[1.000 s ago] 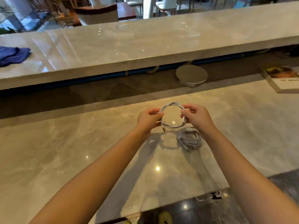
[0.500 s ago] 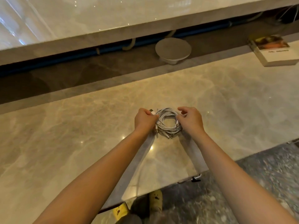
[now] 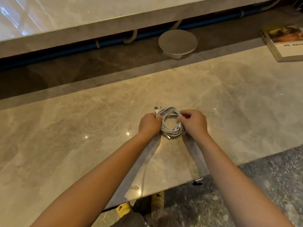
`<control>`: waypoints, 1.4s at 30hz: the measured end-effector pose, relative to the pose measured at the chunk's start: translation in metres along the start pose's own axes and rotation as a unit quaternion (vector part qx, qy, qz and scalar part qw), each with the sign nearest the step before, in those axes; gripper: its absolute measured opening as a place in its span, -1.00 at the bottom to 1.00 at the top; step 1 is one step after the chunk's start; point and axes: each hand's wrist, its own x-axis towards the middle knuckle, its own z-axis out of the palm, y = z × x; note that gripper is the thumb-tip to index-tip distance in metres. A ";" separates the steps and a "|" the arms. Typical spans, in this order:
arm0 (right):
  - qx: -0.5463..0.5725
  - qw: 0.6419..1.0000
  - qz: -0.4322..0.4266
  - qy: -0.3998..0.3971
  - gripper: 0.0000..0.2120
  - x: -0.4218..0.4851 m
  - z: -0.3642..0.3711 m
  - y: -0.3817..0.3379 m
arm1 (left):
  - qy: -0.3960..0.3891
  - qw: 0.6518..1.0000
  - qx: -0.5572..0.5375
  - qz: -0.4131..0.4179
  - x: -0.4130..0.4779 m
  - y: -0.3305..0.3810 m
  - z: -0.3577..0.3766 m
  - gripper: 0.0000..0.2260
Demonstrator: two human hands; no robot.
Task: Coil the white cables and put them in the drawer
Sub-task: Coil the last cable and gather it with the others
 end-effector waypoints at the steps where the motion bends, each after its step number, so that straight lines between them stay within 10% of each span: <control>1: 0.011 1.000 0.005 0.005 -0.72 -0.001 0.000 0.000 | 0.000 1.000 -0.010 0.003 0.000 0.000 0.002 -0.73; 30: 0.394 0.913 0.085 -0.066 -0.89 -0.006 0.001 -0.041 | -0.021 0.937 -0.348 -0.023 0.000 0.015 -0.022 -0.78; 42: 0.473 0.870 0.091 -0.111 -0.76 -0.110 0.072 -0.079 | -0.022 0.929 -0.366 0.055 -0.060 -0.091 -0.098 -0.87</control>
